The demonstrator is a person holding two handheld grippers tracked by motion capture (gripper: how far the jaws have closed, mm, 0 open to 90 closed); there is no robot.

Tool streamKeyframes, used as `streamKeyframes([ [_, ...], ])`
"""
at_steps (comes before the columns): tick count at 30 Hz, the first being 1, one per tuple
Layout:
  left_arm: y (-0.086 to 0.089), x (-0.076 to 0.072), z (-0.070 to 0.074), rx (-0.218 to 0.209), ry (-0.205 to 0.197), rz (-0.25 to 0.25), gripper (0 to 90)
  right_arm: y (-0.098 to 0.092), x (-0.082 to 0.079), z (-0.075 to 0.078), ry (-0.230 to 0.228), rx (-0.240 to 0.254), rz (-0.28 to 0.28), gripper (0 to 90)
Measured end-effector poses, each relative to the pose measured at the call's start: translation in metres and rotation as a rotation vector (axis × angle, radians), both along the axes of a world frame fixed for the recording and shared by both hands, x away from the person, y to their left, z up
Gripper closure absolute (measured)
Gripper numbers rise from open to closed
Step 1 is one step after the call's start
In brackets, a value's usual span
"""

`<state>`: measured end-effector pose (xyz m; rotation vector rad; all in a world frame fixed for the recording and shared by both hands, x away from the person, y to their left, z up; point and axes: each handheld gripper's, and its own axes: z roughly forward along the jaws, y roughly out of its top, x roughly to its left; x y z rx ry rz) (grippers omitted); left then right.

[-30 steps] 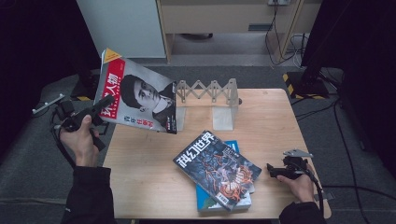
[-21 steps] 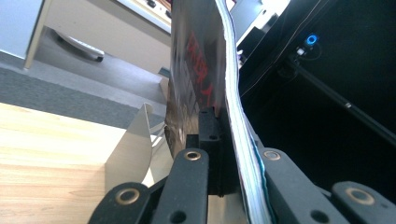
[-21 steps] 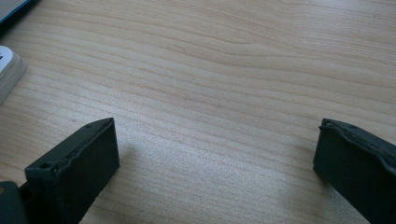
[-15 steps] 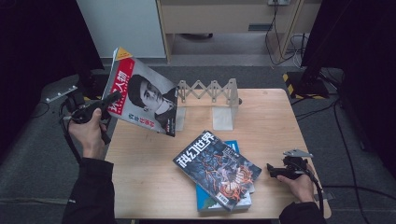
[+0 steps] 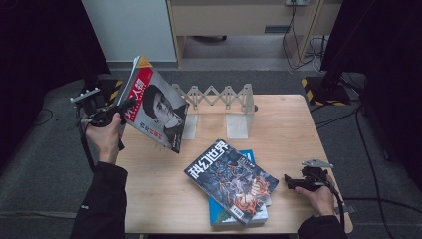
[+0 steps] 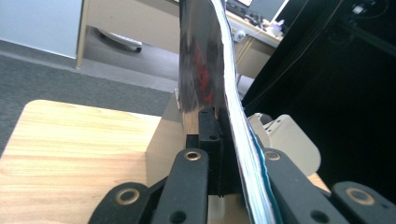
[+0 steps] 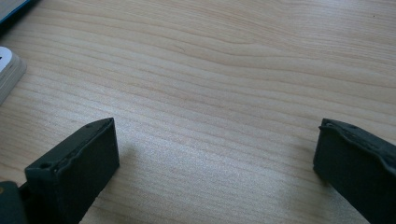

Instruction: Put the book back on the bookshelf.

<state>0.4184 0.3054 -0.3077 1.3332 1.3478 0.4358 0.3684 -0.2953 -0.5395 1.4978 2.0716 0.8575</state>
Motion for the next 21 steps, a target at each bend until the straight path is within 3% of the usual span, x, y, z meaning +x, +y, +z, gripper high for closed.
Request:
streamKeyframes([
  [10,-0.025,0.02,0.0,0.092,0.011,0.029,86.2,0.0,0.0,0.0,-0.001,-0.001,0.001,0.3],
  [17,-0.034,0.03,-0.005,0.116,0.034,0.044,86.2,0.0,0.0,0.0,-0.001,-0.001,0.0,0.4],
  [18,-0.037,0.032,-0.005,0.139,0.036,0.049,86.2,0.0,0.0,0.0,-0.001,-0.001,0.0,0.4],
  [21,-0.04,0.034,-0.005,0.153,0.041,0.054,86.2,0.0,0.0,0.0,-0.001,0.0,-0.003,0.4],
])
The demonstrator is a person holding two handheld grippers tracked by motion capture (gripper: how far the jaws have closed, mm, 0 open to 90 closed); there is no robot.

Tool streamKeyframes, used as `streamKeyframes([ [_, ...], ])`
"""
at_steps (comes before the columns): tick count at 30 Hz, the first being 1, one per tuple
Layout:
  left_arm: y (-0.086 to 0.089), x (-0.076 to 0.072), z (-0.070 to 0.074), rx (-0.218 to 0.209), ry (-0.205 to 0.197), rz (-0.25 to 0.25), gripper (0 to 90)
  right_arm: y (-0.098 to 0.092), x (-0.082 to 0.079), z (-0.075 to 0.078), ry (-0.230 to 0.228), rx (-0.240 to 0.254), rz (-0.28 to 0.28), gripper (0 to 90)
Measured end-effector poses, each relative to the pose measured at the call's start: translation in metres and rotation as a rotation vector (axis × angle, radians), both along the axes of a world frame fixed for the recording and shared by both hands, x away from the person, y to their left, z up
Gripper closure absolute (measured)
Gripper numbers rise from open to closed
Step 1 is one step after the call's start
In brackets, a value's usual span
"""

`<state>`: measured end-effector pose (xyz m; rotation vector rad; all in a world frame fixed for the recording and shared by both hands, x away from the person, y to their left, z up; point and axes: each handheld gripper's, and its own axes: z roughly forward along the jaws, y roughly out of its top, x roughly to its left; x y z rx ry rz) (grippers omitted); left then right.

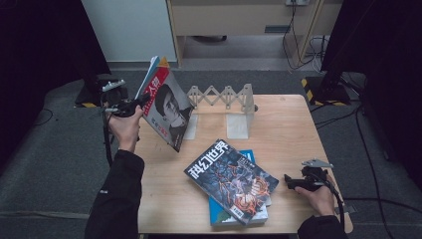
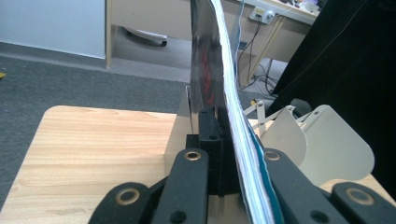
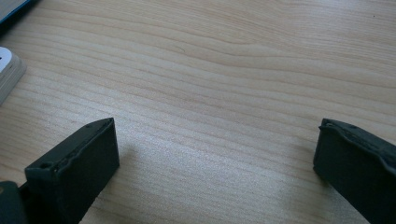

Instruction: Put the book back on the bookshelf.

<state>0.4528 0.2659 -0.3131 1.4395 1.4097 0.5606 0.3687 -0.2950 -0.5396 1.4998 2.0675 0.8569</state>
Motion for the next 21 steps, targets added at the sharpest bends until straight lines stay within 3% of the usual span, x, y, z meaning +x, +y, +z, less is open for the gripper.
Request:
streamKeyframes([
  [8,-0.012,0.009,-0.001,0.037,0.008,0.012,86.2,0.0,0.0,0.0,0.0,0.0,0.0,0.3],
  [9,-0.016,0.011,-0.002,0.063,0.009,0.017,86.2,0.0,0.0,0.0,0.0,0.0,0.0,0.4],
  [21,-0.037,0.026,-0.009,0.174,0.036,0.05,86.2,0.0,0.0,0.0,-0.002,-0.002,0.002,0.4],
])
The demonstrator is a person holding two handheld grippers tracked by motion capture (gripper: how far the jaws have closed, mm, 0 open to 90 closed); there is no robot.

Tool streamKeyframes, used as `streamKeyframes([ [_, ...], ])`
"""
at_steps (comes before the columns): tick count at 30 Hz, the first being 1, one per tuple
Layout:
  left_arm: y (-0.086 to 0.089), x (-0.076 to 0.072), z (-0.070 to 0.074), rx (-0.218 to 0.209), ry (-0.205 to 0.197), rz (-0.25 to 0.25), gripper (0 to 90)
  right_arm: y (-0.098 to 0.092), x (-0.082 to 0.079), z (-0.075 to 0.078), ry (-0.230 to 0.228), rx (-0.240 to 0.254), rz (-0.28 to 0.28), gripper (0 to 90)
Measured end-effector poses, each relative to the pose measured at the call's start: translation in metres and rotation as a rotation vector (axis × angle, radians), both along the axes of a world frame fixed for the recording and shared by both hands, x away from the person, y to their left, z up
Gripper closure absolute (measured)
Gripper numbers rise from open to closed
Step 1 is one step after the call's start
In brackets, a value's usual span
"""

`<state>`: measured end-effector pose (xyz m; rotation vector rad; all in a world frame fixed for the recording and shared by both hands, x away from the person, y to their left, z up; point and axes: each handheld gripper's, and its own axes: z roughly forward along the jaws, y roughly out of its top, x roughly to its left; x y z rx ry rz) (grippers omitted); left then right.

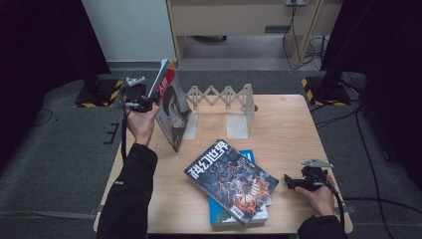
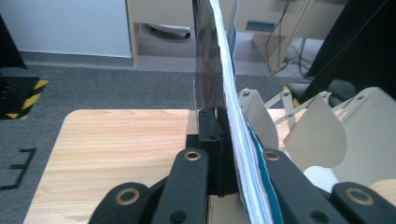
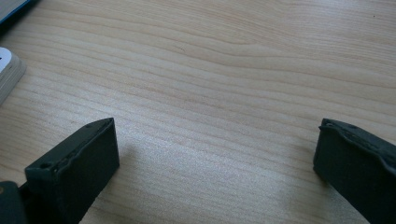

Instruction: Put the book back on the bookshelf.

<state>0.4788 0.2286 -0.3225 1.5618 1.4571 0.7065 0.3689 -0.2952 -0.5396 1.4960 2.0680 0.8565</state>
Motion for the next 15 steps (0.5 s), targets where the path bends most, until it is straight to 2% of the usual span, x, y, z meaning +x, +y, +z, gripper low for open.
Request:
streamKeyframes([
  [1,-0.003,0.002,-0.002,0.017,0.001,0.006,86.2,0.0,0.0,0.0,0.001,0.001,-0.002,0.3],
  [6,-0.009,0.006,-0.005,0.041,0.004,0.018,86.2,0.0,0.0,0.0,0.001,0.001,-0.002,0.4],
  [15,-0.015,0.007,-0.004,0.086,-0.023,0.034,86.2,0.0,0.0,0.0,0.002,0.002,-0.002,0.3],
])
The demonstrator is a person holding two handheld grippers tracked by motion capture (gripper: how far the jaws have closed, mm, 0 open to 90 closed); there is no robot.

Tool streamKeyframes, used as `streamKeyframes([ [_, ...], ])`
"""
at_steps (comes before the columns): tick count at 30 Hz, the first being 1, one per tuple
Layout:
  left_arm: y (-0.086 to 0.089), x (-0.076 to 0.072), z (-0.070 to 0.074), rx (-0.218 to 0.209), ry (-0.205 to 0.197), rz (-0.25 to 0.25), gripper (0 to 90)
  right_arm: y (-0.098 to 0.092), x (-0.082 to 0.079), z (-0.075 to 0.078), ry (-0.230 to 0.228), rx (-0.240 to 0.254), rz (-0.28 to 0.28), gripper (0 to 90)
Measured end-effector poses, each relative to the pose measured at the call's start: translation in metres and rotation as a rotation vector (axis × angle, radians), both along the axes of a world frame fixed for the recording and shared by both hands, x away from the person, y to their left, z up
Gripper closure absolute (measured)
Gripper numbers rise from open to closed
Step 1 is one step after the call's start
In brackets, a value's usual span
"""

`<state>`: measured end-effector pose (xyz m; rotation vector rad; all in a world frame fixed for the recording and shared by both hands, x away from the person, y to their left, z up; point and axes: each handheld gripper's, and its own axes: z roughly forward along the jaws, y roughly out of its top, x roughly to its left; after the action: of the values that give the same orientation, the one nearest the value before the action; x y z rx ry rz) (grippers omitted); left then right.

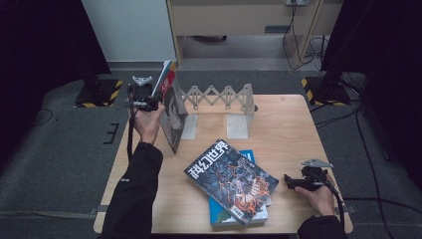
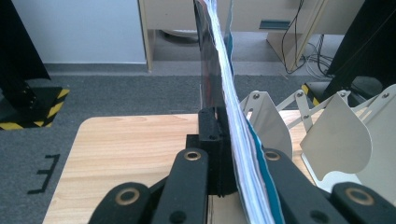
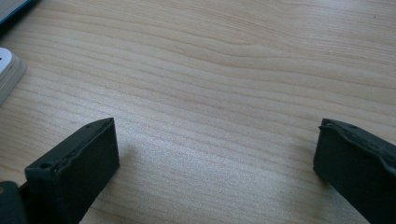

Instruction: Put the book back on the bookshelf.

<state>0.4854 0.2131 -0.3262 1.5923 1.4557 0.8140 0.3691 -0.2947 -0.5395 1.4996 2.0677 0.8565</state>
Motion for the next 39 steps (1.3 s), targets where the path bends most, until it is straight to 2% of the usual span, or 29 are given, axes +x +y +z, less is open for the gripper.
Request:
streamKeyframes([
  [5,-0.002,0.001,0.003,0.037,-0.011,-0.001,86.2,0.0,0.0,0.0,0.0,0.0,0.0,0.3],
  [8,-0.005,0.0,0.0,0.053,-0.041,0.003,86.2,0.0,0.0,0.0,0.0,0.0,0.0,0.4],
  [15,-0.007,-0.004,-0.006,0.065,-0.063,0.0,86.1,0.0,0.0,0.0,0.002,0.0,0.002,0.4],
  [22,-0.004,-0.009,-0.012,0.05,-0.068,-0.024,85.8,0.0,0.0,0.0,0.002,0.0,0.002,0.4],
  [32,0.001,-0.012,-0.015,0.025,-0.072,-0.031,84.4,0.0,0.0,0.0,0.002,0.001,0.0,0.4],
  [36,0.005,-0.013,-0.015,0.005,-0.072,-0.04,80.9,0.0,0.0,0.0,0.002,0.001,0.0,0.4],
  [39,0.007,-0.018,-0.013,-0.01,-0.092,-0.052,76.4,0.001,0.0,0.0,0.004,0.002,-0.001,0.4],
])
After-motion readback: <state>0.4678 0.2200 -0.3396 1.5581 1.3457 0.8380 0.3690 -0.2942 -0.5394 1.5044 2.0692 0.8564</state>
